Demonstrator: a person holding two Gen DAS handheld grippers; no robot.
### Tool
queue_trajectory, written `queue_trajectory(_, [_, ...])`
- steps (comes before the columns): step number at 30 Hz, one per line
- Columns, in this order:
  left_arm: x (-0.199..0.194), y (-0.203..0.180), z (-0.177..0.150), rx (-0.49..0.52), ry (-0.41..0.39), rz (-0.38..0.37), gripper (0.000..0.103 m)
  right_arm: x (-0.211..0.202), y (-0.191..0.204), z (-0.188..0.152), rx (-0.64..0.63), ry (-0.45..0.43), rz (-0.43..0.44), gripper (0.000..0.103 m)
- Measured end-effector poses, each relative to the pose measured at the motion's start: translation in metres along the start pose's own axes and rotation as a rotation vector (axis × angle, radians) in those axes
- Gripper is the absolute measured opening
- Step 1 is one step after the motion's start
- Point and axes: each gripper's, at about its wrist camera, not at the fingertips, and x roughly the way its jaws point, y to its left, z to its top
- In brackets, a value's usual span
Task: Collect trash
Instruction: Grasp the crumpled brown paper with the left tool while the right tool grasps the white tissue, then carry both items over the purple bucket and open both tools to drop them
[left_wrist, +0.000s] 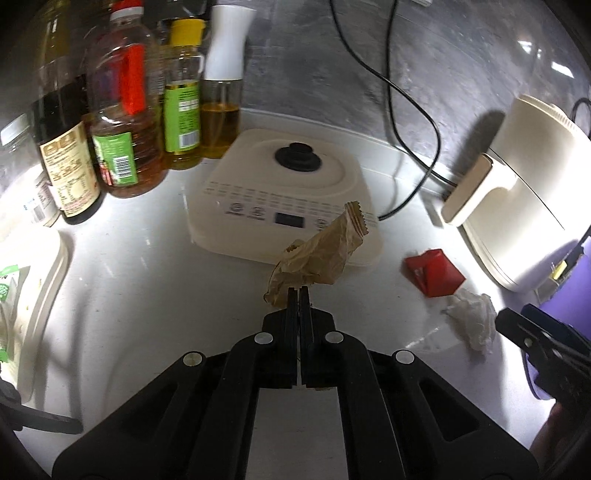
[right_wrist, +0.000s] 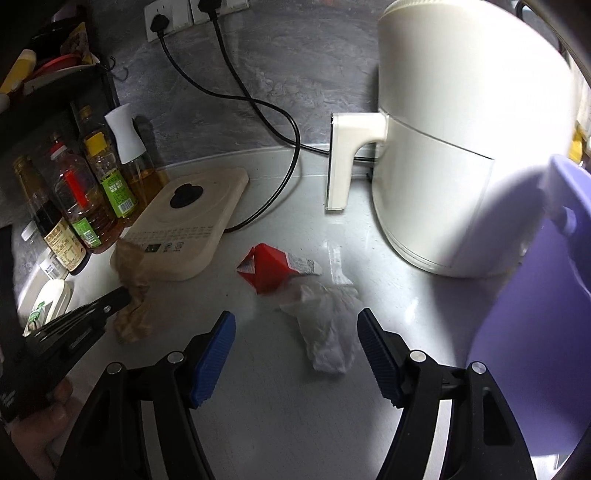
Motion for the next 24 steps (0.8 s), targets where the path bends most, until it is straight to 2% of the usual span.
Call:
queue_trajectory(6, [0.002,0.007,0.001,-0.013,0.003,0.008,0.002,0.034,-0.006,-0.001,-0.005,0.077,-0.062,0.066])
queue_trajectory(7, [0.002,0.008,0.001,-0.014,0.005,0.007,0.002,0.038,-0.007,-0.003,-0.006,0.093,-0.063,0.058])
queue_trajectory(8, [0.002,0.008,0.001,-0.013,0.005,0.004,0.002,0.043,-0.007,-0.005,-0.007,0.119,-0.064,0.034])
queue_trajectory(9, [0.001,0.008,0.001,-0.012,0.004,0.001,0.002,0.046,-0.006,-0.006,-0.007,0.143,-0.060,0.020])
queue_trajectory(10, [0.001,0.007,0.001,-0.010,0.003,-0.002,0.002,0.044,-0.005,-0.008,-0.008,0.136,-0.059,0.013])
queue_trajectory(16, [-0.001,-0.003,0.005,0.016,-0.005,-0.027,0.002,0.027,0.006,-0.011,-0.030,0.099,-0.026,0.007])
queue_trajectory(24, [-0.018,-0.026,0.015,0.058,-0.042,-0.075,0.002,-0.018,0.004,0.002,0.005,0.019,0.011,0.006])
